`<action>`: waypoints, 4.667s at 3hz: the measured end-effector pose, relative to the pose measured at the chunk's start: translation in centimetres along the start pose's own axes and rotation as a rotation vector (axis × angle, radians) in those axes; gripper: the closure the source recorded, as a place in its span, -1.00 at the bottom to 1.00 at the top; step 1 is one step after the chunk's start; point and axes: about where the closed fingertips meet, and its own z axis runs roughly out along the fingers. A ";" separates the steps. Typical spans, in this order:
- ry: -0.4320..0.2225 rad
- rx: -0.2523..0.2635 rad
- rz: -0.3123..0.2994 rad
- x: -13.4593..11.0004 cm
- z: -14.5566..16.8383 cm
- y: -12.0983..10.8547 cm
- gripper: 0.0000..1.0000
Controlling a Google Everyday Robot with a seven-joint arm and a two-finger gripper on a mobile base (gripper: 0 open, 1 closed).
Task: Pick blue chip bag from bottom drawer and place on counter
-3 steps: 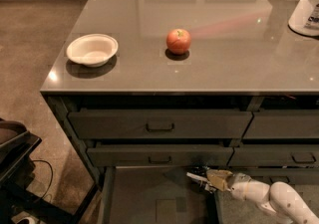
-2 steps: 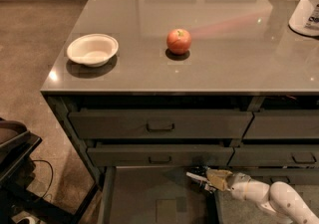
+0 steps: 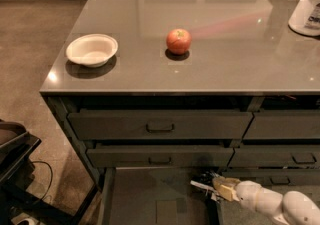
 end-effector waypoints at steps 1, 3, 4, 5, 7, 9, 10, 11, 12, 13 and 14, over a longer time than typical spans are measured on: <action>-0.014 0.027 -0.030 -2.5 -4.3 2.5 1.00; -0.046 0.074 -0.120 -7.9 -8.5 4.3 1.00; -0.045 0.073 -0.120 -7.9 -8.5 4.3 1.00; -0.037 0.083 -0.188 -10.4 -10.2 6.1 1.00; -0.075 0.164 -0.514 -22.8 -19.8 15.4 1.00; -0.044 0.155 -0.602 -25.5 -20.3 17.3 1.00; -0.004 0.154 -0.757 -31.8 -21.8 21.0 1.00; 0.008 0.203 -0.917 -39.0 -23.6 24.3 1.00; 0.008 0.203 -0.917 -39.0 -23.6 24.3 1.00; 0.003 0.218 -0.967 -40.9 -24.3 25.0 1.00; 0.032 0.255 -1.095 -45.9 -25.4 26.1 1.00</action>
Offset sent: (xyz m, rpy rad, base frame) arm -0.0417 -0.0537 0.2040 -0.1424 -0.2403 -0.0603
